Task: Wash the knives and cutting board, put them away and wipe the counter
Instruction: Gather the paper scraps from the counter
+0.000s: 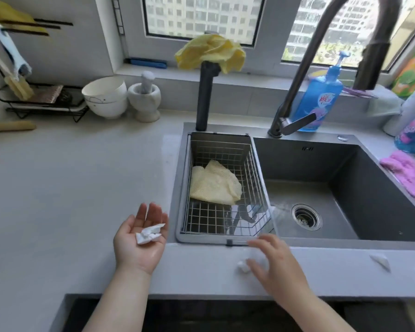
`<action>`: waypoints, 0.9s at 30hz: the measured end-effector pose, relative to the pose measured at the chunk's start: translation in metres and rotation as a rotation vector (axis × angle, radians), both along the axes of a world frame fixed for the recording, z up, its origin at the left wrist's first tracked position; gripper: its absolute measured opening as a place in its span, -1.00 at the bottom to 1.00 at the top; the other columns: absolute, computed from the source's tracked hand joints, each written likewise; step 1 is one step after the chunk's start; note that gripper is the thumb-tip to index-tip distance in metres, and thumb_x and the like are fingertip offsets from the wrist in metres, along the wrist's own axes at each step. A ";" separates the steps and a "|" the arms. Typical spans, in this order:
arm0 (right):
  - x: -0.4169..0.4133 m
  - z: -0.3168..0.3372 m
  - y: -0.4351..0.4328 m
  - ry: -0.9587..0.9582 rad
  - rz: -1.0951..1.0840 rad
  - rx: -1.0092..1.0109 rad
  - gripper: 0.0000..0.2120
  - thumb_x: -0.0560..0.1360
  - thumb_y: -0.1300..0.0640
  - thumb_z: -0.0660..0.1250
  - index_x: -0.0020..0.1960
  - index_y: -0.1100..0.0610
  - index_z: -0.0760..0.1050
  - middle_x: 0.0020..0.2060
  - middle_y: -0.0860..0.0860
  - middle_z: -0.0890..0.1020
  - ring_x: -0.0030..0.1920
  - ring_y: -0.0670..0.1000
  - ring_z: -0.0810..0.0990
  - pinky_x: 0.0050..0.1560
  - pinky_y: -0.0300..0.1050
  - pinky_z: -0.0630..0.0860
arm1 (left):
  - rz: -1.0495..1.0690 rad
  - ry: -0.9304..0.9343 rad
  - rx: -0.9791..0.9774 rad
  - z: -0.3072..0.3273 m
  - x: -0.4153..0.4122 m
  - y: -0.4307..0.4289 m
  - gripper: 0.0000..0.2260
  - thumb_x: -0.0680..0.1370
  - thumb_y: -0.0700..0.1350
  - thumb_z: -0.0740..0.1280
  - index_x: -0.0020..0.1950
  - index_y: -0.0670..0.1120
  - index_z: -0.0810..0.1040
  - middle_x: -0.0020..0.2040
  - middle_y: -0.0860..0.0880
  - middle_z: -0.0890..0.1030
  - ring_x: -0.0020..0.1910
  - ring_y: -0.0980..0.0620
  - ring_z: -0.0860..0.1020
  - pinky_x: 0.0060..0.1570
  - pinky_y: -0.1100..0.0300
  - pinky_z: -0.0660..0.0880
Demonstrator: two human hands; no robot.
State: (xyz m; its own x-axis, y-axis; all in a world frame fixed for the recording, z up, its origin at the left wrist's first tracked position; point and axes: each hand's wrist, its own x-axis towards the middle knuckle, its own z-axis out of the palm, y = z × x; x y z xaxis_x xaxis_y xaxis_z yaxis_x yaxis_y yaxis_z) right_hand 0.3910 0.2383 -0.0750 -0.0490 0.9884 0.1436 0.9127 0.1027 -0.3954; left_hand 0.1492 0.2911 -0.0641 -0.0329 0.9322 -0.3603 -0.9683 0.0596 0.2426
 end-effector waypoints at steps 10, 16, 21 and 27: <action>0.025 -0.018 0.007 -0.052 0.387 0.167 -0.47 0.03 -0.10 0.47 -0.02 -0.17 0.42 -0.31 -0.20 0.59 -0.38 -0.15 0.56 -0.38 -0.40 0.42 | 0.117 0.008 -0.028 0.005 0.111 -0.029 -0.41 0.61 0.01 0.00 -0.43 -0.18 0.64 -0.32 -0.11 0.66 -0.33 -0.01 0.66 -0.36 0.07 0.61; 0.026 -0.018 0.014 -0.073 0.463 0.202 -0.83 0.06 -0.09 0.49 -0.37 -0.19 0.57 -0.42 -0.29 0.55 -0.40 -0.22 0.53 -0.34 -0.42 0.40 | 0.221 0.002 -0.063 0.006 0.118 -0.048 -0.44 0.61 0.01 0.03 -0.40 -0.18 0.64 -0.28 -0.13 0.66 -0.29 -0.04 0.67 -0.23 -0.08 0.59; 0.040 -0.004 0.014 0.395 0.242 0.181 -0.91 0.32 0.15 0.39 -0.17 0.06 0.62 -0.31 -0.12 0.61 -0.37 -0.23 0.46 -0.29 -0.28 0.44 | 0.153 0.016 -0.115 0.002 0.138 -0.044 -0.47 0.60 0.00 0.06 -0.44 -0.14 0.61 -0.29 -0.12 0.66 -0.30 -0.04 0.67 -0.21 -0.15 0.54; 0.042 0.027 0.014 0.319 0.063 0.350 -0.89 0.30 -0.02 0.28 -0.28 -0.04 0.56 -0.39 -0.21 0.60 -0.37 -0.14 0.52 -0.21 -0.32 0.22 | -0.086 0.006 -0.184 0.004 0.196 -0.026 -0.59 0.59 -0.03 0.12 -0.38 -0.13 0.55 -0.28 -0.13 0.64 -0.30 -0.05 0.64 -0.26 0.02 0.62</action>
